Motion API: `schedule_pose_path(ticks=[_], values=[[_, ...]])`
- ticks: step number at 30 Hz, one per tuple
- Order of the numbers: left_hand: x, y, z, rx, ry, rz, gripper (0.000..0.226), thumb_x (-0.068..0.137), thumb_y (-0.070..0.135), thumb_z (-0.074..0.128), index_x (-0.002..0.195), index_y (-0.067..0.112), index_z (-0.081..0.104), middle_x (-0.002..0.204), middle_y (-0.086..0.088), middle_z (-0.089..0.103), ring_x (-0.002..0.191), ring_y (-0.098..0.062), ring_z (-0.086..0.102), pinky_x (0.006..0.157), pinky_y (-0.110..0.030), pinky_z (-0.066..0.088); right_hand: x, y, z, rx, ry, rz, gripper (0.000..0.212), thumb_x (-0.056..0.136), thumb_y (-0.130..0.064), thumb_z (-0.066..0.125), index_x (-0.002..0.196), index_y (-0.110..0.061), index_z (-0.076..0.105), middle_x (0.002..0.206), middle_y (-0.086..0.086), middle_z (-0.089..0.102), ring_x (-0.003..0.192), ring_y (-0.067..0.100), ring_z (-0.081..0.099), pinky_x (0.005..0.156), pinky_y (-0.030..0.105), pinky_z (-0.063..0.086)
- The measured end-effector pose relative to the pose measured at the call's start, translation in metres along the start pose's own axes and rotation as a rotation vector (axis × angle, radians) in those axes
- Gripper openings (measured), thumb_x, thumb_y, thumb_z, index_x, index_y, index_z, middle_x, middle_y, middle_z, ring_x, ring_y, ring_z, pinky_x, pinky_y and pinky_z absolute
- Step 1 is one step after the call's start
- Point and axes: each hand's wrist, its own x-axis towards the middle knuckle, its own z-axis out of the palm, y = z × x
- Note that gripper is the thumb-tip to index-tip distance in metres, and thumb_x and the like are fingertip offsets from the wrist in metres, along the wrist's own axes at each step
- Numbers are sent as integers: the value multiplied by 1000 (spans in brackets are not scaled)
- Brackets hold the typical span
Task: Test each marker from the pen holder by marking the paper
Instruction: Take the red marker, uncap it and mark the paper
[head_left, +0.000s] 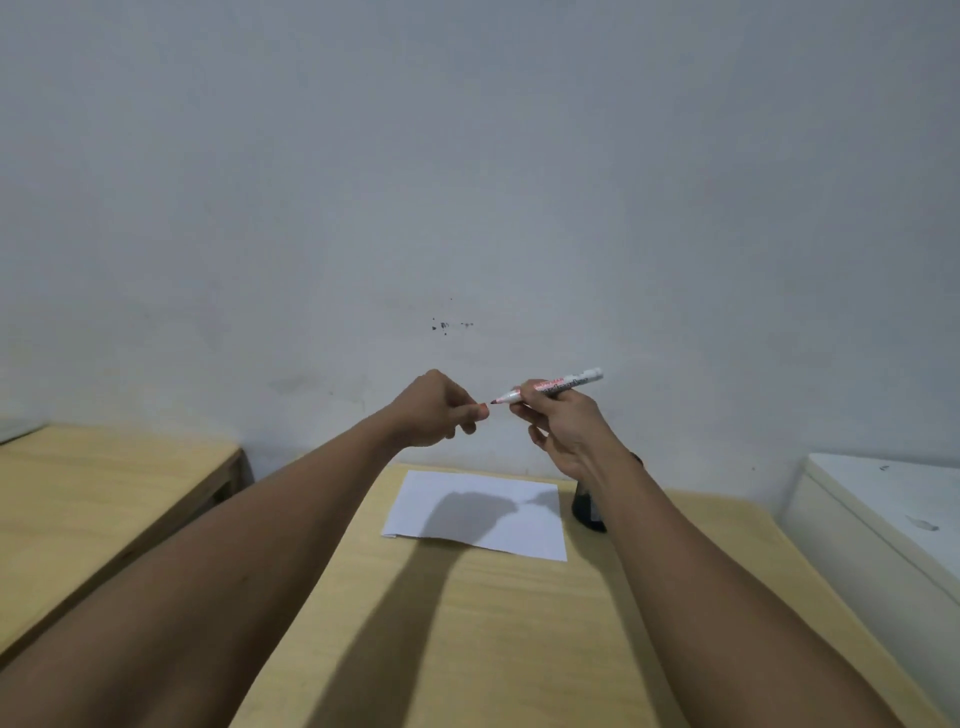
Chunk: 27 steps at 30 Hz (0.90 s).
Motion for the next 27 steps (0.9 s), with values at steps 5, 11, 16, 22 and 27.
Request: schedule_pose_path(ticks=[5,11,16,22,27], values=[[-10,-73,8,78,-4,-136,33,96,40,57,98,12,74,91,1,72,81,-19,64,73,-32,51,13,32,13,-89,67,-34,8,93,-13,75,100,-11,72,89,2,75,70,5,72,64,26,40],[-27,-135,42,413,59,-33,24,91,49,58,95,31,73,107,10,69,100,-19,57,85,-41,45,39,83,46,-257,52,-38,20,89,-28,80,90,-9,72,72,0,68,58,10,65,59,29,50],[-26,-163,68,472,97,32,28,85,50,56,91,29,73,103,11,72,101,-18,59,83,-39,44,69,118,71,-348,-19,-59,12,95,-21,72,91,-10,71,73,5,68,55,13,63,53,26,51],[-25,-186,83,330,116,0,29,82,54,54,89,32,72,99,14,74,98,-16,59,86,-39,46,95,142,79,-369,-93,-46,10,88,-4,77,95,-1,71,73,9,69,56,17,62,52,27,53],[-26,-188,86,331,159,17,28,83,51,55,88,33,76,105,13,73,109,-16,57,93,-40,41,117,166,82,-353,-55,-33,20,87,-8,76,81,10,69,63,15,61,49,24,52,53,34,43]])
